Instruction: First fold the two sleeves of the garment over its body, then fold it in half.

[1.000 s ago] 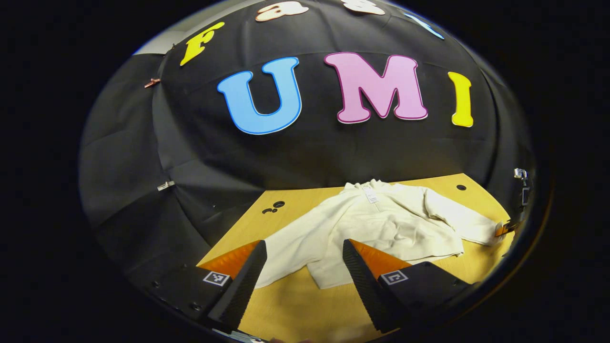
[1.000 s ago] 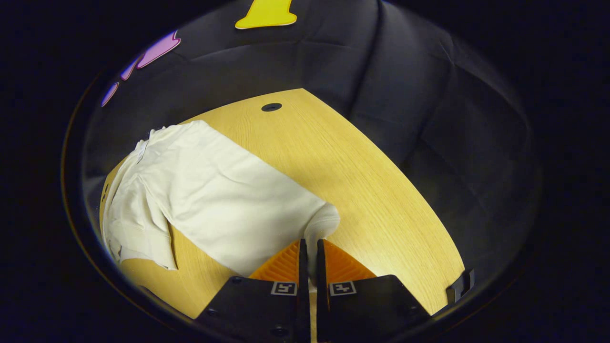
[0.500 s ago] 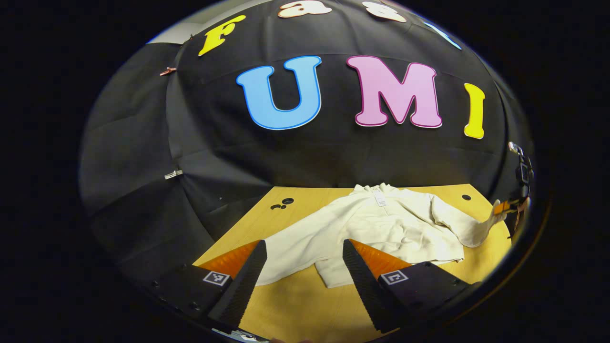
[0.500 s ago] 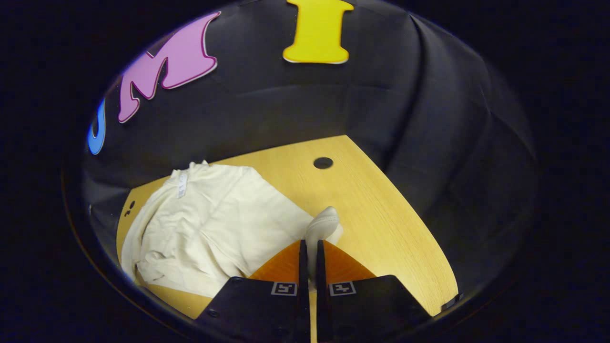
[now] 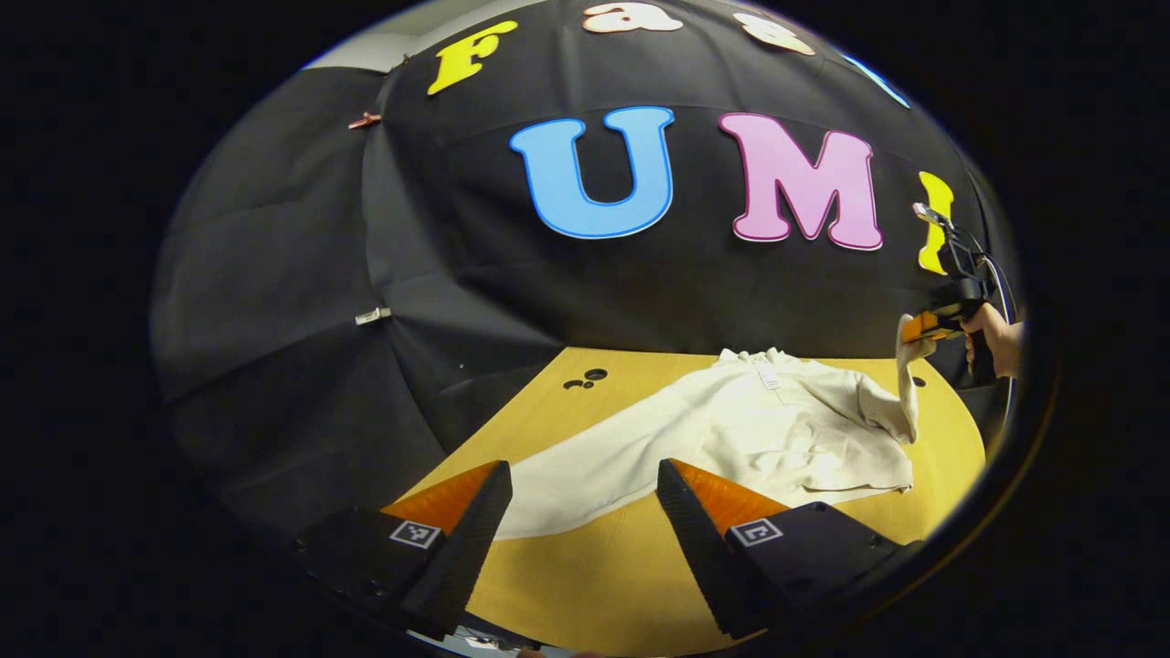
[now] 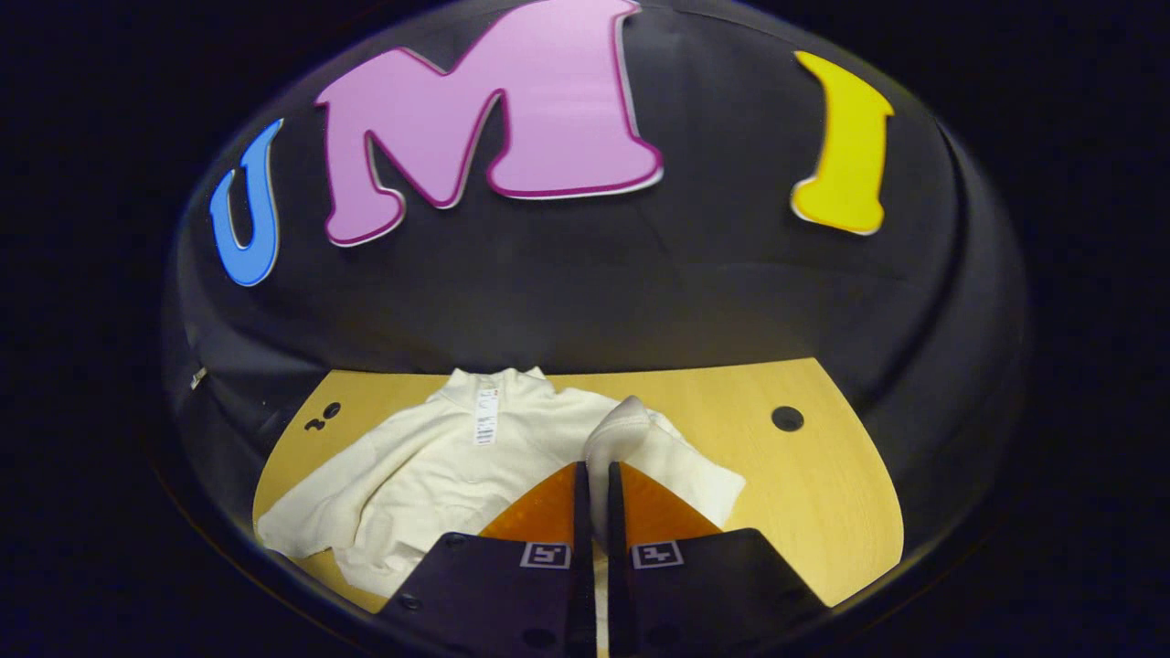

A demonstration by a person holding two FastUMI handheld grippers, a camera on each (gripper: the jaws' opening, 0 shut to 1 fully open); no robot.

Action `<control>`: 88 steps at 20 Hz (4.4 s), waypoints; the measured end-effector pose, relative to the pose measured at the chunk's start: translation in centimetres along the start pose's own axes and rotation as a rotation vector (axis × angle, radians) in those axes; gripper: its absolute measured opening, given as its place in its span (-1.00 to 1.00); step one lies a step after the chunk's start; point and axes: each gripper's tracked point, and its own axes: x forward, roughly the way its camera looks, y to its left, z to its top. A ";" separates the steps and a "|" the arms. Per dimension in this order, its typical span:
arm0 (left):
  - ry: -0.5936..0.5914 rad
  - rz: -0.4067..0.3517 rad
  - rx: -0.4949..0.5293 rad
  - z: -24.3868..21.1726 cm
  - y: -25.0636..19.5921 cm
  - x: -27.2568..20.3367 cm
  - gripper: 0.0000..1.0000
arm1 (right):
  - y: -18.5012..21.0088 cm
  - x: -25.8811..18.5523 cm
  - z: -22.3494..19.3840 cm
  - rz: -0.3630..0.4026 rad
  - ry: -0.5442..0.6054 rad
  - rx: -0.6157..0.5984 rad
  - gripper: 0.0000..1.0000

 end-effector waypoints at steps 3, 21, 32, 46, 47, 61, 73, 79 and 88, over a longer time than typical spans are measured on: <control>0.018 0.022 -0.034 -0.9 1.5 -0.1 0.97 | 6.0 1.7 1.5 0.066 -0.011 -0.069 -0.81; 0.076 0.189 -0.111 -3.5 9.6 3.3 0.98 | 41.5 8.1 -8.6 0.475 0.085 -0.369 -0.60; 0.135 0.258 -0.197 -7.1 15.6 8.5 0.98 | 27.8 2.9 -1.5 0.291 -0.067 -0.243 0.97; 0.338 0.273 -0.219 -16.7 22.1 16.8 0.98 | -1.1 -14.0 -0.7 -0.182 -0.163 0.063 0.96; 0.353 0.273 -0.233 -17.3 22.2 17.2 0.98 | -2.6 -15.5 -1.3 -0.208 -0.165 0.064 0.96; 0.435 0.095 -0.146 -17.8 19.0 19.5 -0.27 | -8.7 -23.6 -10.0 -0.313 -0.098 0.176 0.95; 0.467 0.085 -0.160 -14.9 18.0 19.8 -0.88 | -9.8 -22.5 -10.5 -0.308 -0.077 0.187 0.96; 0.359 0.050 -0.174 -6.6 14.9 22.3 -0.87 | -11.0 -21.4 -11.8 -0.306 -0.052 0.212 0.96; 0.209 -0.051 -0.115 6.5 3.8 28.6 -0.87 | -14.4 -20.4 -13.8 -0.314 -0.020 0.274 0.94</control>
